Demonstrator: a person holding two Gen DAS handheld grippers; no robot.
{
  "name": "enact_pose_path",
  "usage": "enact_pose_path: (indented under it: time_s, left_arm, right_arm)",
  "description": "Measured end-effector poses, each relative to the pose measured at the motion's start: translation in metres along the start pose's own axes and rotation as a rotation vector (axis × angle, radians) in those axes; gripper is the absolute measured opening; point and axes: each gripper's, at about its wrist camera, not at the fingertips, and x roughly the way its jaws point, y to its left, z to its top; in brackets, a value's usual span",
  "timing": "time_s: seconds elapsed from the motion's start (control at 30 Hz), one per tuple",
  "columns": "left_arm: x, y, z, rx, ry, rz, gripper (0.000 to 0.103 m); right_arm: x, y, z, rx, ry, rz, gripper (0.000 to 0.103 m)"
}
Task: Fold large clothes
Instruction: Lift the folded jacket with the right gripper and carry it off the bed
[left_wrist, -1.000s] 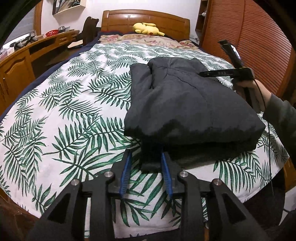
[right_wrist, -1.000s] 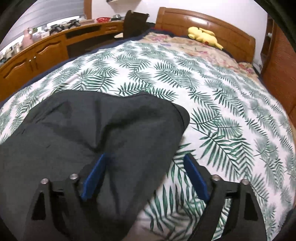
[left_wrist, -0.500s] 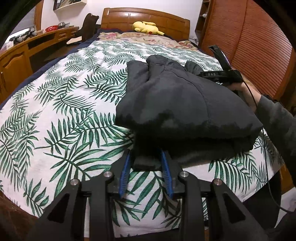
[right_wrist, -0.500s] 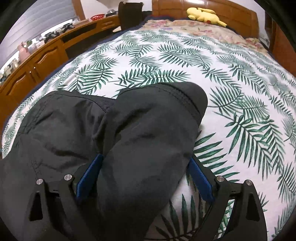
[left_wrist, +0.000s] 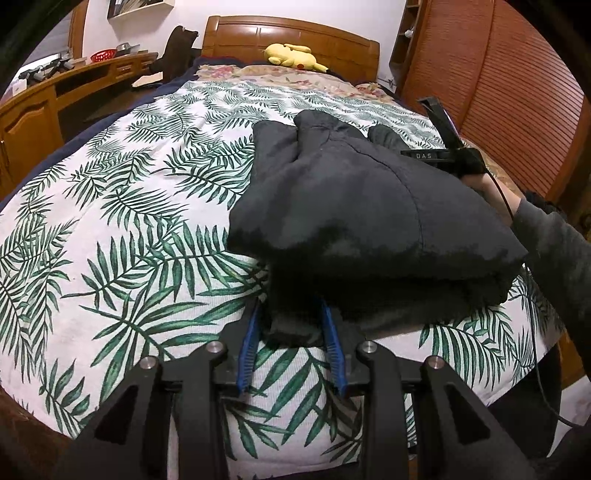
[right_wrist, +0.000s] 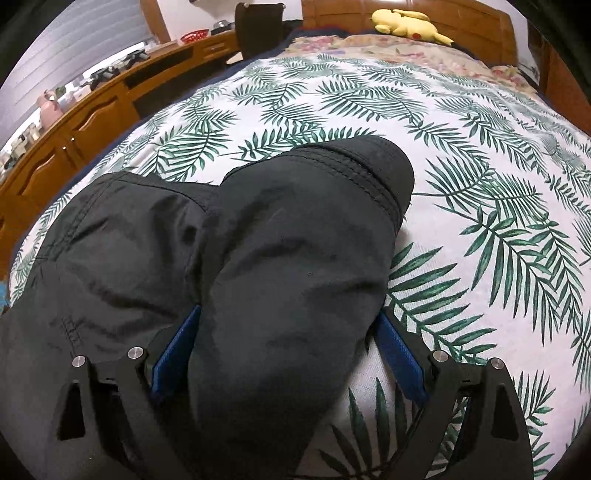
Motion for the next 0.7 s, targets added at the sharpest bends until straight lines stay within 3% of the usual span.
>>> enact_pose_path:
  time_s: [0.07, 0.1, 0.2, 0.27, 0.33, 0.5, 0.7]
  left_arm:
    - [-0.001, 0.002, -0.001, -0.006, -0.015, -0.019, 0.027]
    - [-0.002, 0.004, -0.002, -0.014, -0.02, -0.036, 0.018]
    - [-0.003, 0.01, -0.002, -0.022, -0.03, -0.065, 0.009]
    - [-0.008, 0.012, -0.001, -0.036, -0.046, -0.083, 0.006]
    - [-0.016, 0.012, 0.0, -0.03, -0.08, -0.077, 0.006]
    - [-0.039, 0.022, 0.003, -0.018, -0.18, -0.056, 0.005]
    - [-0.071, 0.073, 0.004, -0.038, -0.241, -0.007, 0.004]
  right_arm:
    - [-0.001, 0.0, 0.0, 0.004, 0.005, 0.02, 0.089]
    - [-0.003, 0.001, 0.0, 0.02, 0.011, 0.054, 0.077]
    - [-0.012, 0.011, 0.002, -0.011, 0.011, 0.018, 0.067]
    - [-0.021, 0.015, 0.003, -0.028, -0.012, 0.0, 0.054]
    - [-0.034, 0.02, 0.007, -0.033, -0.044, -0.008, 0.033]
    - [-0.058, 0.051, 0.012, -0.09, -0.088, -0.041, 0.027]
    - [-0.063, 0.112, 0.031, -0.157, -0.122, -0.035, 0.026]
